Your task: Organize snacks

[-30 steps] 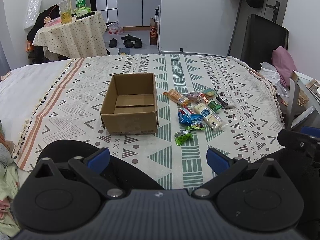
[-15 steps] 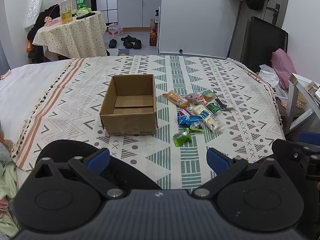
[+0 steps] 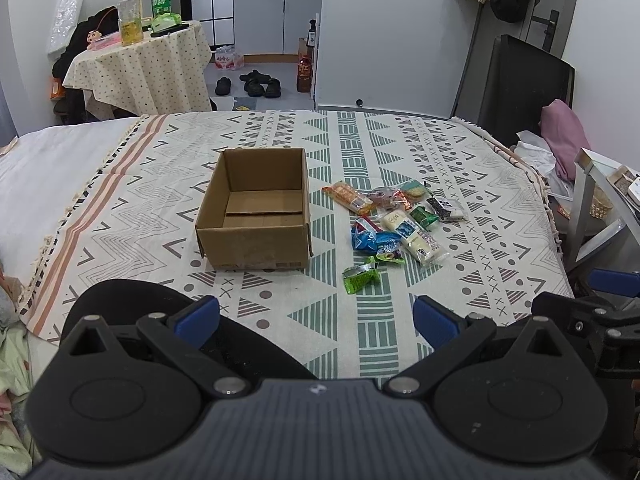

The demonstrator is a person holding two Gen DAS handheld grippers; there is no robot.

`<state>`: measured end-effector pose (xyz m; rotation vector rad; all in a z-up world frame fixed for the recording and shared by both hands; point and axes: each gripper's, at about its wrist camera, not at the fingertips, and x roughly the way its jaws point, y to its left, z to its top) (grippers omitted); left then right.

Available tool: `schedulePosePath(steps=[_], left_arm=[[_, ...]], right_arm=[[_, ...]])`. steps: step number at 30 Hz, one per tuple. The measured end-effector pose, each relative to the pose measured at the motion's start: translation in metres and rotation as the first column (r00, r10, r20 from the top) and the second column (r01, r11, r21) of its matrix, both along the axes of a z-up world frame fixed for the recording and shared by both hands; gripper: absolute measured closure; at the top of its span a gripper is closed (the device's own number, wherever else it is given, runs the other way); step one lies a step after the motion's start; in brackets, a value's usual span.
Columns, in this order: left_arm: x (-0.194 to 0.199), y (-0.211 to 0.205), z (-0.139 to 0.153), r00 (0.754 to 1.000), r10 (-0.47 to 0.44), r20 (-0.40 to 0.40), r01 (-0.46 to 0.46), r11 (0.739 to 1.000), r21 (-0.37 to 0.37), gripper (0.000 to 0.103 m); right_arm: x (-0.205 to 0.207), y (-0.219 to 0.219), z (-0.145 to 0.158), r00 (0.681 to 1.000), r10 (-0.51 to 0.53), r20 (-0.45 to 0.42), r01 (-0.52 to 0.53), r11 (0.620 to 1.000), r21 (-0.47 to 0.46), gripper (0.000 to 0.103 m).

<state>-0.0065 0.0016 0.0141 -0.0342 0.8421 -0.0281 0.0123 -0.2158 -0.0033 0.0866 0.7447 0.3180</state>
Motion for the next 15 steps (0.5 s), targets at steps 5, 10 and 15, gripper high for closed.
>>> schedulePosePath(steps=[5, 10, 15], left_arm=[[0.0009, -0.0009, 0.0, 1.0, 0.004, 0.003, -0.004, 1.0, 0.002, 0.001], [0.001, 0.001, -0.0013, 1.0, 0.004, 0.006, -0.004, 1.0, -0.001, 0.0], [0.0019, 0.0031, -0.0021, 1.0, 0.008, 0.014, -0.007, 1.0, -0.001, 0.0]], right_arm=[[0.0001, 0.0002, 0.0003, 1.0, 0.007, -0.003, -0.007, 1.0, 0.003, 0.0], [0.0008, -0.0007, 0.0008, 1.0, 0.005, 0.001, -0.005, 1.0, 0.002, 0.0], [0.0007, 0.0007, 0.0002, 1.0, 0.009, -0.003, -0.009, 1.0, 0.006, 0.0]])
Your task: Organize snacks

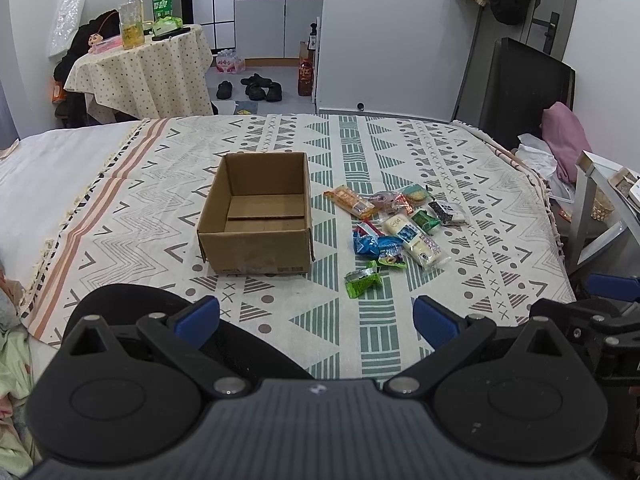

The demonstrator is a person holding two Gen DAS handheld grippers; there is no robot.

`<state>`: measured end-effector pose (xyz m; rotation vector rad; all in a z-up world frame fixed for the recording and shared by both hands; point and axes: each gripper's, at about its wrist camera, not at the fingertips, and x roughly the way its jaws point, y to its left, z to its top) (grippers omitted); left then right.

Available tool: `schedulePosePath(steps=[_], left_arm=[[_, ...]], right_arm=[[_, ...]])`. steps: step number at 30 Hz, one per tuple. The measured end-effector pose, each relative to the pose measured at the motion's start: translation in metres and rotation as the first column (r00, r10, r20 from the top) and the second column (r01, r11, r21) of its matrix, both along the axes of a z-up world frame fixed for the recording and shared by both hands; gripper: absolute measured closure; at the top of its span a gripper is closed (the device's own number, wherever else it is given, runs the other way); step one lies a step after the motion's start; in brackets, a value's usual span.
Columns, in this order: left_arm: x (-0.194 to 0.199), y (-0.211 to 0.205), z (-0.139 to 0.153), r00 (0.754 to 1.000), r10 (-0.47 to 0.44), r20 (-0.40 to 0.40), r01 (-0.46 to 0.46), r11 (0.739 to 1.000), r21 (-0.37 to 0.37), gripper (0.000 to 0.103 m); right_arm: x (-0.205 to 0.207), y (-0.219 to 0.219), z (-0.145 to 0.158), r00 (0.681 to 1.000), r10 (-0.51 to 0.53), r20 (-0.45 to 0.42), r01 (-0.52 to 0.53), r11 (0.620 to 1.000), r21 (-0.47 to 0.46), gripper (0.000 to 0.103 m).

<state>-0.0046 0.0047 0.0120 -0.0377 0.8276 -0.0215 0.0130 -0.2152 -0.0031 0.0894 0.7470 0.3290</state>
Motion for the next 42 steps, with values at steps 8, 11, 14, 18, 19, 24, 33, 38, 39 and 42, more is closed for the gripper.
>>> schedulePosePath(steps=[8, 11, 14, 18, 19, 24, 33, 38, 39, 42], left_arm=[[0.004, 0.0, -0.001, 1.0, -0.006, 0.003, 0.006, 1.0, 0.001, 0.001], [0.006, -0.002, -0.002, 1.0, -0.008, 0.001, 0.008, 1.0, -0.001, 0.001], [0.009, -0.006, -0.005, 1.0, -0.011, -0.001, 0.011, 1.0, 0.017, 0.001], [0.016, -0.008, -0.011, 1.0, -0.019, -0.019, 0.019, 1.0, 0.006, 0.001], [0.018, -0.009, -0.012, 1.0, -0.02, -0.02, 0.02, 1.0, 0.008, 0.001], [0.033, -0.012, -0.024, 0.999, -0.021, -0.041, 0.021, 1.0, -0.013, 0.002], [0.064, -0.023, -0.048, 0.996, -0.036, -0.081, 0.03, 0.997, -0.076, 0.003], [0.084, -0.03, -0.063, 0.994, -0.034, -0.108, 0.024, 0.995, -0.095, 0.003], [0.088, -0.031, -0.066, 0.993, -0.033, -0.115, 0.022, 0.995, -0.097, 0.004], [0.101, -0.034, -0.076, 0.991, -0.031, -0.134, 0.019, 0.996, -0.092, 0.007]], right_arm=[[0.004, 0.002, -0.003, 1.0, 0.009, 0.004, -0.009, 1.0, 0.004, 0.0], [0.005, 0.002, -0.003, 1.0, 0.008, 0.004, -0.008, 1.0, 0.002, 0.0], [0.008, 0.001, -0.004, 1.0, 0.014, 0.009, -0.014, 1.0, 0.006, 0.0], [0.01, -0.001, -0.007, 1.0, 0.014, 0.004, -0.014, 1.0, 0.013, 0.0], [0.012, -0.002, -0.009, 1.0, 0.011, -0.002, -0.011, 1.0, 0.016, 0.0], [0.021, -0.01, -0.021, 0.999, -0.012, -0.03, 0.013, 0.999, 0.03, 0.0], [0.044, -0.023, -0.043, 0.997, -0.045, -0.055, 0.048, 0.997, 0.053, 0.002], [0.061, -0.028, -0.056, 0.995, -0.052, -0.086, 0.058, 0.996, 0.071, 0.008], [0.064, -0.028, -0.058, 0.995, -0.051, -0.091, 0.058, 0.996, 0.075, 0.009], [0.077, -0.031, -0.066, 0.993, -0.049, -0.104, 0.057, 0.995, 0.079, 0.012]])
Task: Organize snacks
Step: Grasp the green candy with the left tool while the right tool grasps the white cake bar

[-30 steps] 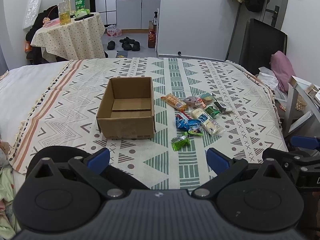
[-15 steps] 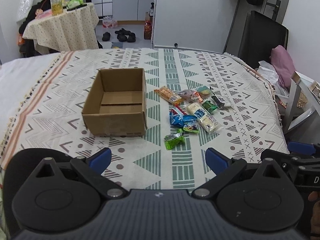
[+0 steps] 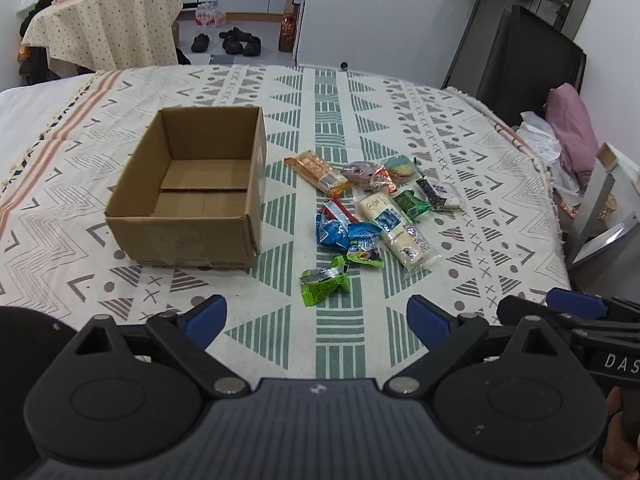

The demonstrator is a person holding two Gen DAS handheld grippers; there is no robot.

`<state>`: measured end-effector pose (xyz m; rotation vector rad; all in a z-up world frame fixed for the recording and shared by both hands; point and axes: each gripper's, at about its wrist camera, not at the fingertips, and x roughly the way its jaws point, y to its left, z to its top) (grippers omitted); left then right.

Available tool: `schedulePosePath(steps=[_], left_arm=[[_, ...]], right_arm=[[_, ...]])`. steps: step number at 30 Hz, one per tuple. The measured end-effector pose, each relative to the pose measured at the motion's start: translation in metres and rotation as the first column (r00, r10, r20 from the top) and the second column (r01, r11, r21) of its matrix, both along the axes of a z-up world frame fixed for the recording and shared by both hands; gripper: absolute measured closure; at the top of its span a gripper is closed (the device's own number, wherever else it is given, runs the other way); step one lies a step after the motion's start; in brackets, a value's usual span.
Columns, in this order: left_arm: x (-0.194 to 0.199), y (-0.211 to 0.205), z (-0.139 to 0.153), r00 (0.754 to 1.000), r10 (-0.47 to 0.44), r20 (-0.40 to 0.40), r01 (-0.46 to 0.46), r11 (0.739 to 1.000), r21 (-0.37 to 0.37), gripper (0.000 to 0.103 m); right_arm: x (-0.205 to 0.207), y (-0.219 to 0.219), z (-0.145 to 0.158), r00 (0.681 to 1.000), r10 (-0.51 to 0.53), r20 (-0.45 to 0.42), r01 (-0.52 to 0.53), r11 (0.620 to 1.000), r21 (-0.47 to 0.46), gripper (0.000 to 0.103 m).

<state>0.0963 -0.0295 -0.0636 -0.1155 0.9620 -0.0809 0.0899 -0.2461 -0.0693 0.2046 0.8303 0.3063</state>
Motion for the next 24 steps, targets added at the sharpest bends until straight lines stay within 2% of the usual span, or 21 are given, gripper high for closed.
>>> schedulePosePath(steps=[9, 17, 24], left_arm=[[0.036, -0.009, -0.027, 0.998, 0.037, -0.054, -0.038, 0.999, -0.009, 0.015], [0.063, -0.017, -0.057, 0.99, 0.058, -0.133, -0.06, 0.998, -0.014, 0.023], [0.088, -0.019, -0.084, 0.978, 0.076, -0.193, -0.078, 0.997, -0.004, 0.029]], right_arm=[[0.03, -0.007, -0.024, 0.999, 0.007, -0.054, -0.006, 1.0, 0.02, 0.024], [0.059, -0.014, -0.047, 0.994, -0.017, -0.104, 0.021, 0.999, 0.036, 0.025], [0.085, -0.018, -0.064, 0.989, -0.017, -0.15, 0.024, 0.999, 0.041, 0.034]])
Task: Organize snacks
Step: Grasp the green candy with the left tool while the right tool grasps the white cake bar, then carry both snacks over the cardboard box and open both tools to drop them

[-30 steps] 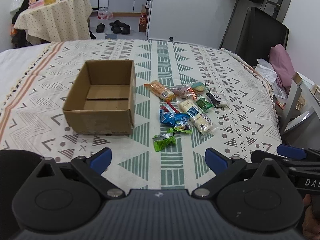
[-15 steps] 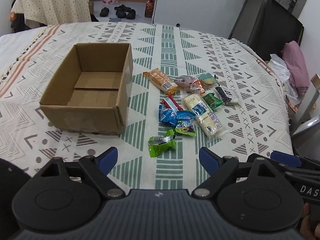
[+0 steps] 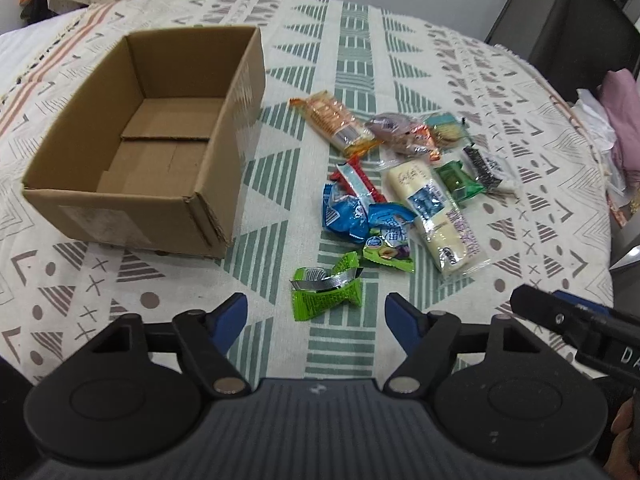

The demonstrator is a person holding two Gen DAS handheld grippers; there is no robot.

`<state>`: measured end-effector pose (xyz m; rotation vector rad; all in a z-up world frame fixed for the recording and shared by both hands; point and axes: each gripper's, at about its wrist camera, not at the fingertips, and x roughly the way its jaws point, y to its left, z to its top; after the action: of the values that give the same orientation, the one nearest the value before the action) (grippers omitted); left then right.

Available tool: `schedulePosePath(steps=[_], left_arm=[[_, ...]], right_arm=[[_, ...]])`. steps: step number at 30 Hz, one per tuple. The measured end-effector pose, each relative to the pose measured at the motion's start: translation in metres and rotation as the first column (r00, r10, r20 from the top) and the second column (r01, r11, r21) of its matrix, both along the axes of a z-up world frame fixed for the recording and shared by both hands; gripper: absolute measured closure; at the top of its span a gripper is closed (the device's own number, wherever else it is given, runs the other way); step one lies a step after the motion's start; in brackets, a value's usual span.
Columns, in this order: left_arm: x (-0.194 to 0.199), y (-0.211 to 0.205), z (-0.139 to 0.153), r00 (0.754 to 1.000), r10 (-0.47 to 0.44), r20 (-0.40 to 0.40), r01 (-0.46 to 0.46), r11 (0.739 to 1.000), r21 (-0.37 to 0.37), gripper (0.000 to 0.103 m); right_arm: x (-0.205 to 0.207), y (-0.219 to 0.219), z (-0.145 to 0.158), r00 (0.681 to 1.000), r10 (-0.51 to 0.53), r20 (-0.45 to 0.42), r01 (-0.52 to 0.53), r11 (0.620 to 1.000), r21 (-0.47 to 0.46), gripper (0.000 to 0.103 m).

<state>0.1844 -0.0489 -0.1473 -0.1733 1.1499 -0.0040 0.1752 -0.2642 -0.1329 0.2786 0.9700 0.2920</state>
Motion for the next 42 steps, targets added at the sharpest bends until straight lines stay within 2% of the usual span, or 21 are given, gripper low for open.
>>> schedulePosePath(steps=[11, 17, 23, 29, 31, 33, 34, 39, 42], left_arm=[[0.033, -0.005, -0.038, 0.997, 0.005, -0.082, -0.005, 1.0, -0.002, 0.038], [0.045, -0.008, -0.055, 0.992, 0.009, -0.125, -0.01, 1.0, -0.009, 0.056], [0.048, -0.007, -0.057, 0.993, 0.026, -0.116, -0.028, 0.999, -0.021, 0.063], [0.047, -0.004, -0.048, 0.995, 0.03, -0.095, -0.033, 0.999, -0.029, 0.064], [0.046, -0.001, -0.043, 0.996, 0.03, -0.088, -0.033, 0.999, -0.033, 0.064], [0.046, 0.002, -0.037, 0.996, 0.027, -0.082, -0.03, 0.999, -0.039, 0.065], [0.045, 0.002, -0.034, 0.997, 0.023, -0.078, -0.026, 0.999, -0.039, 0.065], [0.036, 0.009, -0.012, 0.999, 0.015, -0.037, -0.017, 0.999, -0.049, 0.065], [0.028, 0.014, 0.001, 1.0, 0.016, -0.011, -0.016, 0.998, -0.059, 0.065]], right_arm=[[0.04, 0.009, -0.028, 0.998, 0.035, -0.047, -0.036, 0.999, -0.026, 0.043], [0.058, 0.012, -0.04, 0.998, 0.025, -0.062, -0.027, 0.999, -0.033, 0.043], [0.071, 0.018, -0.05, 0.997, 0.035, -0.065, -0.039, 0.997, -0.059, 0.044], [0.088, 0.026, -0.059, 0.997, 0.025, -0.067, -0.029, 0.997, -0.065, 0.045], [0.091, 0.033, -0.067, 0.995, 0.042, -0.093, -0.049, 0.996, -0.076, 0.048], [0.092, 0.039, -0.077, 0.988, 0.055, -0.142, -0.07, 0.992, -0.104, 0.061], [0.09, 0.039, -0.079, 0.988, 0.048, -0.147, -0.064, 0.993, -0.103, 0.061], [0.079, 0.045, -0.065, 0.988, 0.059, -0.144, -0.076, 0.991, -0.114, 0.079], [0.07, 0.044, -0.054, 0.991, 0.046, -0.129, -0.059, 0.993, -0.1, 0.082]])
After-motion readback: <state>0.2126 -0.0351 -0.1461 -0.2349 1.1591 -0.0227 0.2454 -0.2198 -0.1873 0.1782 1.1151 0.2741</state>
